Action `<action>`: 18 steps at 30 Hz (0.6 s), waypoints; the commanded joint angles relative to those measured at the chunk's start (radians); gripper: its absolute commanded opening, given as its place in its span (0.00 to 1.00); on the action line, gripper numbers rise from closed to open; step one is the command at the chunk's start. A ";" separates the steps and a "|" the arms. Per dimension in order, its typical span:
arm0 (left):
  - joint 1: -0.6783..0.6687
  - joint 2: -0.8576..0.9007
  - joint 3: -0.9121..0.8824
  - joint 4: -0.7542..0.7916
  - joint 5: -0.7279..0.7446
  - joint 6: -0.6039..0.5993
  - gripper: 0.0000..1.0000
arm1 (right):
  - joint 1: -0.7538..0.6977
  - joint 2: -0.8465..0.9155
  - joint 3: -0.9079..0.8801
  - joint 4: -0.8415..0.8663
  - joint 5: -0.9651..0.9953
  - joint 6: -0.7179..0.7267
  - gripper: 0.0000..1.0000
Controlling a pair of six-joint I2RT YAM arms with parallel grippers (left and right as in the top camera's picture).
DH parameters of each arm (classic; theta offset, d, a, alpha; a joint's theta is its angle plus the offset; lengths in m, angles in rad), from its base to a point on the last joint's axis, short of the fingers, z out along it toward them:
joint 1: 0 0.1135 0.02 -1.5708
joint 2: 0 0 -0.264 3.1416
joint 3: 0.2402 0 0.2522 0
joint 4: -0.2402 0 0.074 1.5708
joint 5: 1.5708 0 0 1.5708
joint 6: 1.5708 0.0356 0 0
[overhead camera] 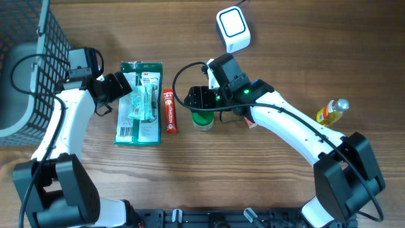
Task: Scan the item barcode
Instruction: 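Move the right gripper over the jar toward the Kleenex pack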
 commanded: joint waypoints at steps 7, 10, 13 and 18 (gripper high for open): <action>0.004 -0.021 0.009 0.003 0.008 -0.006 1.00 | -0.065 -0.012 0.008 0.005 0.029 0.013 0.70; 0.004 -0.021 0.009 0.003 0.008 -0.006 1.00 | -0.099 -0.011 0.008 -0.026 0.040 0.024 0.22; 0.004 -0.021 0.009 0.003 0.008 -0.006 1.00 | -0.107 -0.008 0.006 -0.082 0.105 0.063 0.04; 0.004 -0.021 0.009 0.003 0.008 -0.006 1.00 | -0.081 -0.002 -0.034 -0.101 0.119 0.095 0.04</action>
